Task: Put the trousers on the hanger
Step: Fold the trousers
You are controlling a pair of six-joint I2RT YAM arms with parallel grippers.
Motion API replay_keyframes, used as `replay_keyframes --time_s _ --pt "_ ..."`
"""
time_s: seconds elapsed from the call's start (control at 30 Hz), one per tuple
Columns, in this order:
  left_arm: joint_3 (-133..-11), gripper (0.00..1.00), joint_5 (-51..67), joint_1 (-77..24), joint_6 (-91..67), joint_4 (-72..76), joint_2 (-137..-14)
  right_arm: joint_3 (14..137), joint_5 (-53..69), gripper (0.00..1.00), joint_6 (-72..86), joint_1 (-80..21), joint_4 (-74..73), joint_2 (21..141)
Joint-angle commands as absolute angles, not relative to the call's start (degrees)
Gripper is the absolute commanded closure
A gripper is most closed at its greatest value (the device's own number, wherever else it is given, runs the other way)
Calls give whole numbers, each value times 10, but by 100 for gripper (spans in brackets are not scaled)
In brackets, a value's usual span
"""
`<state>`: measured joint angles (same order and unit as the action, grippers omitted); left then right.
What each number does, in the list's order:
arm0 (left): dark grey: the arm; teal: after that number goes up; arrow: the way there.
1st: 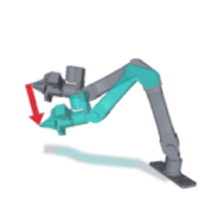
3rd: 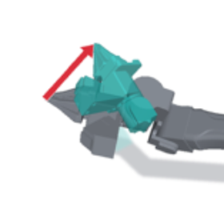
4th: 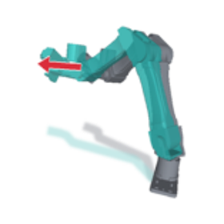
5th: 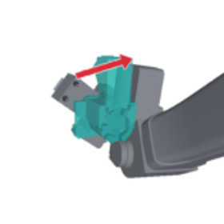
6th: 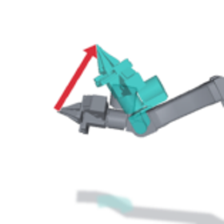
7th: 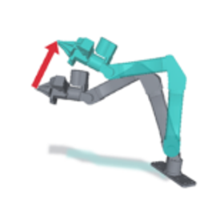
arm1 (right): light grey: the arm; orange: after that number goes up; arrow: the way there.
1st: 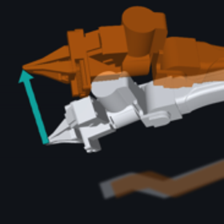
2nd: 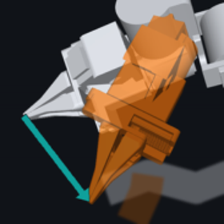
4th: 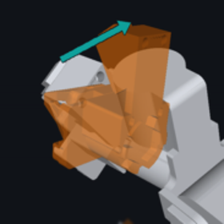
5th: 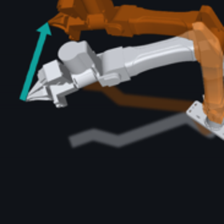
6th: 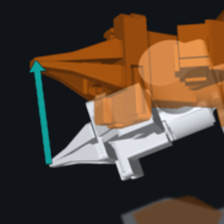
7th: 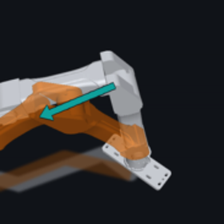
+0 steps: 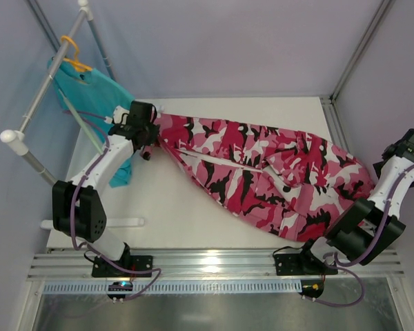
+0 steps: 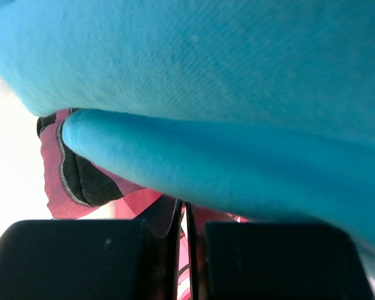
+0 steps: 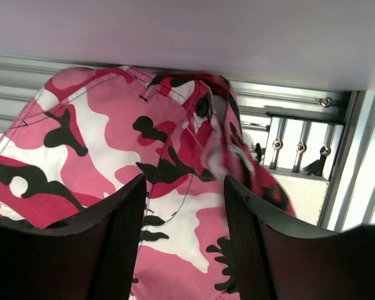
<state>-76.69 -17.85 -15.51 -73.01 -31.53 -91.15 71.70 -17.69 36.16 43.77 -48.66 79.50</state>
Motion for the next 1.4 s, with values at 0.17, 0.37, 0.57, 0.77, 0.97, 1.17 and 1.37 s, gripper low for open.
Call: replay_keyframes --time_s 0.17,0.37,0.57,0.77,0.97,1.17,1.37 --pt "-744 100 -164 -154 -735 -287 -896 710 -185 36 368 442 -558 756" --pt "-733 100 -146 -155 -718 -270 -918 620 -186 32 392 435 -611 661" --pt "-723 100 -114 -155 -703 -256 -925 518 -166 31 442 436 -623 588" --pt "-705 100 -90 -156 -705 -236 -915 418 -204 23 470 437 -584 560" --pt "-709 100 -75 -156 -705 -236 -919 380 -214 23 493 455 -548 539" --pt "-717 100 -82 -156 -708 -236 -918 343 -264 20 540 458 -527 519" --pt "-711 100 -74 -159 -709 -233 -918 273 -261 16 548 487 -457 447"
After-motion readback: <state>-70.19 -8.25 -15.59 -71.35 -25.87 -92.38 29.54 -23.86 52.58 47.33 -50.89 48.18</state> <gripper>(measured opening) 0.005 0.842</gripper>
